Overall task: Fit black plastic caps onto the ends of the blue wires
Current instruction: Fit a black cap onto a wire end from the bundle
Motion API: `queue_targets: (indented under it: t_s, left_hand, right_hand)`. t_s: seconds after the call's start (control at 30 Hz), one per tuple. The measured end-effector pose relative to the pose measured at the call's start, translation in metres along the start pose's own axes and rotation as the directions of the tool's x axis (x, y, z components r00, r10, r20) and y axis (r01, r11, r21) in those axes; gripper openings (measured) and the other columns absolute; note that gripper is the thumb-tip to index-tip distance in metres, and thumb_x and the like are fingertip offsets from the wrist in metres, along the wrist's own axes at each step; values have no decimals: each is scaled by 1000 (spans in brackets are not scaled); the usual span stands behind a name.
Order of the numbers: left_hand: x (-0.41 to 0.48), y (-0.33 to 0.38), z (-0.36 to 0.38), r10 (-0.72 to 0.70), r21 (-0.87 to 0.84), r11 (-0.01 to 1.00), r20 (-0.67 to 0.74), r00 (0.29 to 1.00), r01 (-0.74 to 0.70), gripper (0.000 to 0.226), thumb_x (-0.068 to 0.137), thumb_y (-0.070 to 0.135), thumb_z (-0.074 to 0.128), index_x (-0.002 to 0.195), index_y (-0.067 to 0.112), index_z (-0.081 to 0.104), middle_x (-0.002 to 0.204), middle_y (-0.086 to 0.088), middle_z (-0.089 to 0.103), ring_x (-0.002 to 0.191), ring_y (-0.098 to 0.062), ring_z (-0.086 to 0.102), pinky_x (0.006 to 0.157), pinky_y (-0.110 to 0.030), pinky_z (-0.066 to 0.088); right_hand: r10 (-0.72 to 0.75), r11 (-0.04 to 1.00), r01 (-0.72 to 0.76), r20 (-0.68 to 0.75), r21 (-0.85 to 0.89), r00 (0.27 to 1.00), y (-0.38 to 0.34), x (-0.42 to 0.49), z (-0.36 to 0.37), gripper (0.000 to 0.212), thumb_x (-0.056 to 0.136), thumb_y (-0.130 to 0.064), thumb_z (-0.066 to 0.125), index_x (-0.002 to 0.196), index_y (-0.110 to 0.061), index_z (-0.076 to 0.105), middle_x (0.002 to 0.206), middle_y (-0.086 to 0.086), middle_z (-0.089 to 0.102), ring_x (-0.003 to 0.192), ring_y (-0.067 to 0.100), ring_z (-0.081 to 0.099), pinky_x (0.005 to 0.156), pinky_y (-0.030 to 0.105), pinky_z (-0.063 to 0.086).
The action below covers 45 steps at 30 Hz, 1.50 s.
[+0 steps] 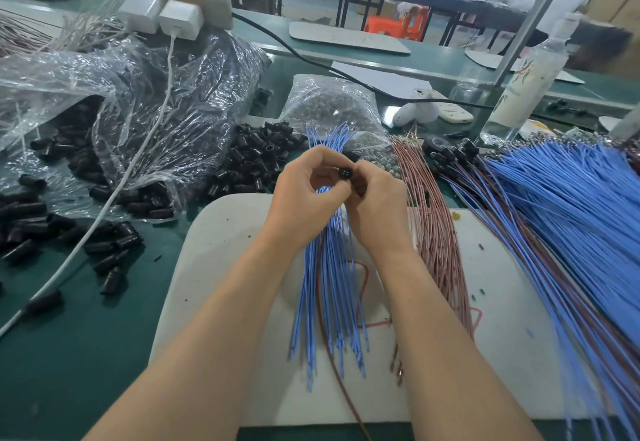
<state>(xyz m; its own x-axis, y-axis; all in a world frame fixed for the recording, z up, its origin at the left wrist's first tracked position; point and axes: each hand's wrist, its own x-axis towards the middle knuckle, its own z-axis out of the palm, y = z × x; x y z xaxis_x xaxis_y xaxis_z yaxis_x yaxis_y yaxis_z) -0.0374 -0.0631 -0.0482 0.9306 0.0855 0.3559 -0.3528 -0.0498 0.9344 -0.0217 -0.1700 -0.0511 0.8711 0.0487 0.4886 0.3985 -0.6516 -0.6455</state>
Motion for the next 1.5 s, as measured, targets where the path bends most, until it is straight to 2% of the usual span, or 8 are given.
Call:
queue_targets:
  t_s: [0.2, 0.3, 0.4, 0.53, 0.67, 1.2, 1.37, 1.5]
  left_hand:
    - [1, 1, -3, -43, -103, 994, 7, 999, 43, 30, 79, -16, 57, 84, 12, 64, 90, -19, 69, 82, -22, 66, 82, -36, 55]
    - [2, -1, -3, -65, -83, 994, 6, 998, 65, 26, 82, -13, 58, 85, 13, 63, 88, -12, 68, 82, -18, 65, 81, -32, 54]
    - [6, -6, -7, -72, -34, 997, -61, 996, 70, 25, 84, -9, 59, 87, 16, 62, 87, -3, 67, 81, -12, 63, 82, -26, 53]
    - [9, -11, -11, -107, -3, 994, -117, 987, 108, 25, 86, -4, 60, 89, 21, 61, 90, 1, 66, 83, -10, 60, 83, -19, 49]
    - [10, -13, -10, -102, 53, 993, -111, 989, 108, 24, 85, -3, 60, 89, 20, 62, 91, -2, 68, 84, -11, 62, 86, -26, 51]
    - [7, -11, -4, -68, 133, 988, -51, 996, 74, 27, 84, -5, 58, 87, 22, 62, 89, 5, 67, 86, -10, 62, 90, -28, 51]
    - [7, -12, -5, -47, 148, 988, -49, 998, 54, 28, 83, -5, 58, 86, 22, 62, 87, 5, 66, 83, -9, 61, 88, -27, 51]
    - [8, -11, -4, -43, 147, 988, -48, 998, 49, 24, 83, -6, 57, 92, 15, 63, 88, 5, 66, 85, -12, 62, 87, -28, 51]
  right_hand:
    - [14, 1000, -15, 14, 22, 1000, 2, -1, 4, 14, 81, -1, 61, 74, -13, 59, 60, -9, 54, 55, 9, 48, 57, 24, 33]
    - [25, 999, -23, 80, -23, 996, 1, 0, 5, 8, 83, -8, 63, 86, -5, 69, 74, 6, 68, 69, 24, 58, 68, 37, 45]
    - [94, 994, -85, 126, -74, 988, 3, 5, -1, 14, 85, -19, 68, 95, -10, 72, 86, 4, 72, 79, 18, 63, 78, 30, 48]
    - [249, 950, -258, -72, -176, 966, 25, 13, -27, 19, 92, -15, 58, 107, -11, 69, 103, 4, 70, 85, 11, 59, 74, 15, 46]
    - [395, 873, -405, -95, -273, 914, 44, 16, -39, 20, 92, -12, 55, 107, -14, 70, 107, 6, 69, 94, 20, 59, 76, 21, 37]
    - [448, 799, -391, 19, -458, 894, 38, 18, -20, 15, 92, -27, 58, 103, -20, 64, 117, 8, 59, 112, 29, 52, 96, 42, 44]
    - [269, 954, -279, -97, -110, 958, 26, 13, -22, 6, 92, -17, 58, 98, -17, 57, 88, -5, 60, 89, 15, 59, 84, 31, 45]
    - [124, 985, -121, -18, 119, 992, 3, 11, -22, 10, 90, -14, 61, 90, -23, 63, 71, -10, 61, 60, -4, 53, 62, 11, 40]
